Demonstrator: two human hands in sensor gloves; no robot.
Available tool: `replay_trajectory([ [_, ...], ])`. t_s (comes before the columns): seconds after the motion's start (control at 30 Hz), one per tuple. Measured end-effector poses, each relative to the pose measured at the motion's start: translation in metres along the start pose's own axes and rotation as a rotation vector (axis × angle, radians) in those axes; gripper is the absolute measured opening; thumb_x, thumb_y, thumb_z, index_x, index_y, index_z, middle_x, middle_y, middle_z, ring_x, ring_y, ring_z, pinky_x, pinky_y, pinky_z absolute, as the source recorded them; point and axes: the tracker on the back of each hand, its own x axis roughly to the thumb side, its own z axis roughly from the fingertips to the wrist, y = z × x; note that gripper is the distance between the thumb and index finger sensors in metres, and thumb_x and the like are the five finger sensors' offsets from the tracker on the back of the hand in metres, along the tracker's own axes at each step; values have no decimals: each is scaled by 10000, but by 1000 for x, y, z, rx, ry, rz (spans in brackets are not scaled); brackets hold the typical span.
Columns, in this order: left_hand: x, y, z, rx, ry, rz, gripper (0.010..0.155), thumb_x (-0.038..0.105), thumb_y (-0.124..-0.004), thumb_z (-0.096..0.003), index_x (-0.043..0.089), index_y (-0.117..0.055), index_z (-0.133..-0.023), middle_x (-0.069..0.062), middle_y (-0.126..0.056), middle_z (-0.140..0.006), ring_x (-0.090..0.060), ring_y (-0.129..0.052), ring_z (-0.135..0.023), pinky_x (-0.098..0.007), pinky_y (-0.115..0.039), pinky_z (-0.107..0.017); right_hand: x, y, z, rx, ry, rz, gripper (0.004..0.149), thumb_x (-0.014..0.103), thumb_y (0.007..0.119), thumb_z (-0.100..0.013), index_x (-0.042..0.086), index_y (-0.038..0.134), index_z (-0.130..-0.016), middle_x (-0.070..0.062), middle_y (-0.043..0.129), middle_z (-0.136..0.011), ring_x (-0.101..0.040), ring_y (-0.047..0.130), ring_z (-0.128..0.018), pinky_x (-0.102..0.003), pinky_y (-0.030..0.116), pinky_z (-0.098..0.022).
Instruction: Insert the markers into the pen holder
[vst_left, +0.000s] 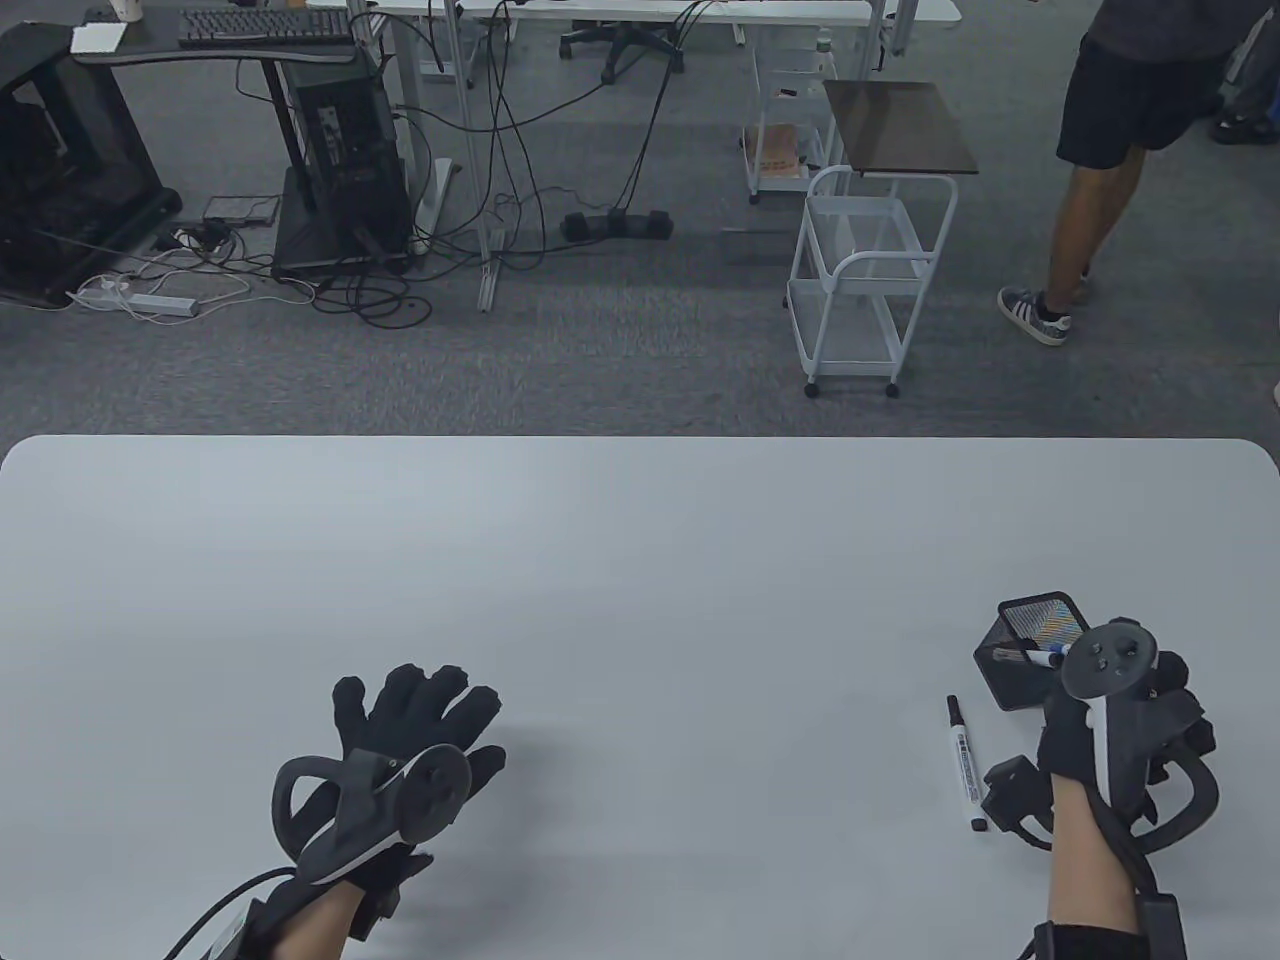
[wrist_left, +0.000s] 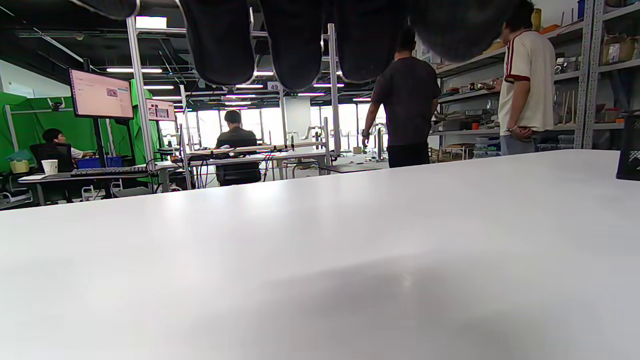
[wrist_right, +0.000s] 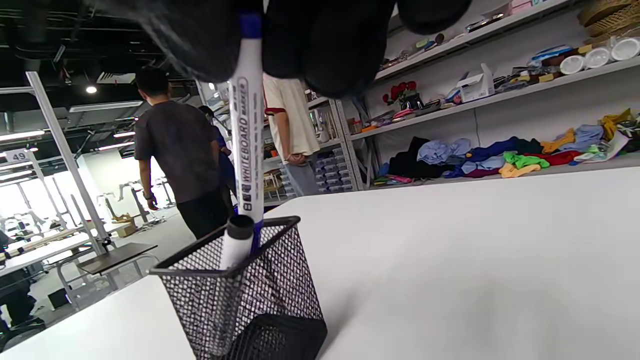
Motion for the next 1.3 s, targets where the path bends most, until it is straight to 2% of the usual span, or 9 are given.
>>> replay_trajectory([
  [0.6, -2, -1, -2, -23, 10, -1, 595, 641, -643, -557, 466, -596, -1123, 59, -594, -1266, -391, -612, -1214, -759, -383, -826, 12, 35, -12, 96, 51, 0, 486, 423, 590, -697, 405, 436, -1158, 0, 543, -1101, -236, 674, -993, -570, 390, -829],
  [1.03, -5, -2, -4, -31, 20, 5, 595, 639, -645, -556, 462, -600, -1123, 54, -599, -1264, -397, -612, -1212, -762, -384, -822, 11, 46, -17, 146, 61, -7, 507, 443, 575, -701, 425, 384, -1171, 25, 508, -1129, -229, 636, -1026, -564, 362, -841],
  [1.17, -4, -2, -4, -36, 20, 0, 596, 640, -644, -557, 462, -598, -1124, 54, -595, -1265, -396, -609, -1213, -761, -382, -823, 9, 48, -18, 157, 63, -9, 565, 508, 570, -684, 429, 321, -1185, 16, 474, -1157, -241, 612, -1045, -567, 345, -843],
  [1.3, -4, -2, -4, -40, 22, -4, 596, 639, -645, -557, 463, -598, -1124, 56, -598, -1264, -397, -610, -1212, -764, -382, -821, 5, 40, -16, 141, 51, -24, 672, 610, 533, -654, 387, 226, -1208, -20, 362, -1214, -293, 545, -1090, -583, 313, -841],
])
